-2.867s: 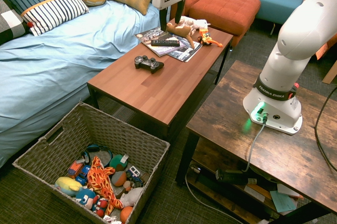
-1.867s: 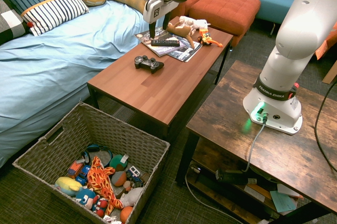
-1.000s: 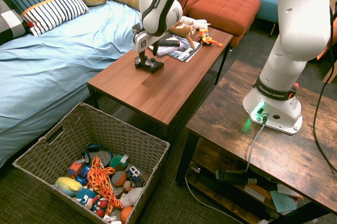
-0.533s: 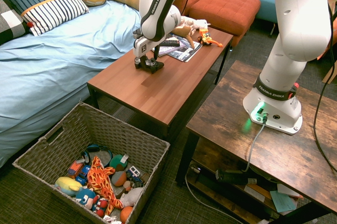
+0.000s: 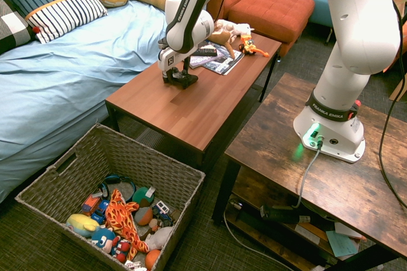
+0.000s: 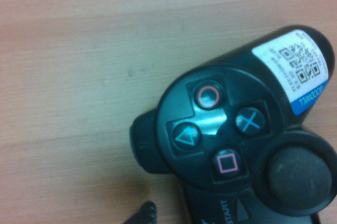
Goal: Put the gamepad in the basket
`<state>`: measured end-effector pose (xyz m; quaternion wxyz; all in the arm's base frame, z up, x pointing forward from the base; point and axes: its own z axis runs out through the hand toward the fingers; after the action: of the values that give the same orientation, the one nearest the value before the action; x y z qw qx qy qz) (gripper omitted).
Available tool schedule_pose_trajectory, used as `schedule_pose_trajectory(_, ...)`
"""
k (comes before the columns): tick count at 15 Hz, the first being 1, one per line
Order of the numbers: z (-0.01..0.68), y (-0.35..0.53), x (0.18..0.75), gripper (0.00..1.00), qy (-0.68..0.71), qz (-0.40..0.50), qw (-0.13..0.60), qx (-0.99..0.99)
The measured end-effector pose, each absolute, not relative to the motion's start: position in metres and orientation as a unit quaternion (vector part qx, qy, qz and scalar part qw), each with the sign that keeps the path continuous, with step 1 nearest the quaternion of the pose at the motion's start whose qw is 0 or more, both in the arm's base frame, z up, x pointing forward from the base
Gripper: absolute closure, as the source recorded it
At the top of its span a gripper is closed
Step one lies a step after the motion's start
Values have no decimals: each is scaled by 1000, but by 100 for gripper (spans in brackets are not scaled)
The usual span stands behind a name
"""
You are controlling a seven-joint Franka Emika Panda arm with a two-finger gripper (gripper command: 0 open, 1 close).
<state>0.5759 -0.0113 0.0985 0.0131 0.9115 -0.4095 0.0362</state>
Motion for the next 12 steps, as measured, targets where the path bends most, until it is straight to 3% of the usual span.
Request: schedule_pose_trajectory(12,90,-9,573,100,-408,29,15,912)
